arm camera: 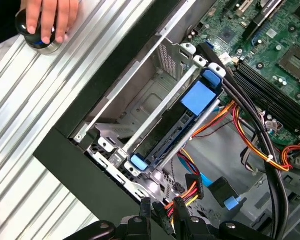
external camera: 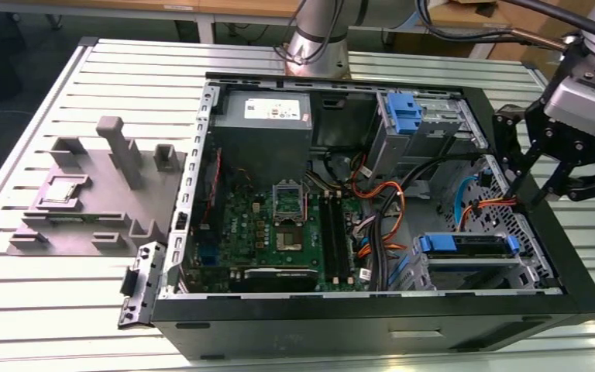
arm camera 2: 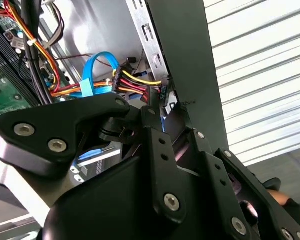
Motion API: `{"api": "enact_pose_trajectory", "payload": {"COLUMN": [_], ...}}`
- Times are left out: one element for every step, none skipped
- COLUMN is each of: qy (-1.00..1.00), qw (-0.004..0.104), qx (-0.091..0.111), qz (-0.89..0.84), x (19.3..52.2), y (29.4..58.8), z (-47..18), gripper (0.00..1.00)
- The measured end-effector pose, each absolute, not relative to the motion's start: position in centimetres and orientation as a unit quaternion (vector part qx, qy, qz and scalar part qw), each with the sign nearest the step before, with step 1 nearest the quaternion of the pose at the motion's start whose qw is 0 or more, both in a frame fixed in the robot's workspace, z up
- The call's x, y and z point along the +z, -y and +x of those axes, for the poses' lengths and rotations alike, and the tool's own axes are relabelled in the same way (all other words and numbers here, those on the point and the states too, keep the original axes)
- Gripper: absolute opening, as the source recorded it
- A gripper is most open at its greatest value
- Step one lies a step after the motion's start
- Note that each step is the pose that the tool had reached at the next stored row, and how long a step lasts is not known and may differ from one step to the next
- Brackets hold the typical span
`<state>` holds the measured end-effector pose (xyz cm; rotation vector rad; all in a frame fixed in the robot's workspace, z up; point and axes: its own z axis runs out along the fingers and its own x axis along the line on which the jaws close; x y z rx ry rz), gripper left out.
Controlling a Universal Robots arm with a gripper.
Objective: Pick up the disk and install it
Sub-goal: 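Insert the first disk wire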
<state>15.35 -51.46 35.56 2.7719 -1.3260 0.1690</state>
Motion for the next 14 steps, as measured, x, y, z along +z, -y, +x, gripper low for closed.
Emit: {"api": "enact_pose_trajectory", "payload": {"qy": [0.430, 0.430, 0.430, 0.428, 0.427, 0.425, 0.422, 0.418, 0.410, 0.402, 0.394, 0.385, 0.377, 0.369], "qw": [0.033, 0.033, 0.033, 0.033, 0.032, 0.032, 0.032, 0.032, 0.031, 0.031, 0.030, 0.030, 0.029, 0.029], "qx": [0.055, 0.055, 0.055, 0.055, 0.055, 0.055, 0.055, 0.056, 0.056, 0.056, 0.056, 0.057, 0.057, 0.057], "qz": [0.900, 0.900, 0.901, 0.901, 0.902, 0.903, 0.904, 0.906, 0.910, 0.913, 0.917, 0.921, 0.924, 0.927], "x": [35.56, 35.55, 35.55, 35.55, 35.54, 35.52, 35.51, 35.48, 35.46, 35.43, 35.39, 35.35, 35.32, 35.31], "y": [51.39, 51.30, 51.22, 51.15, 51.05, 50.97, 50.92, 50.91, 50.91, 50.91, 50.91, 50.91, 50.91, 50.91], "z": [15.40, 15.42, 15.42, 15.43, 15.43, 15.44, 15.44, 15.44, 15.44, 15.44, 15.44, 15.44, 15.44, 15.44], "gripper": [0.32, 0.32, 0.32, 0.32, 0.32, 0.32, 0.32, 0.32, 0.32, 0.32, 0.32, 0.32, 0.32, 0.32]}}
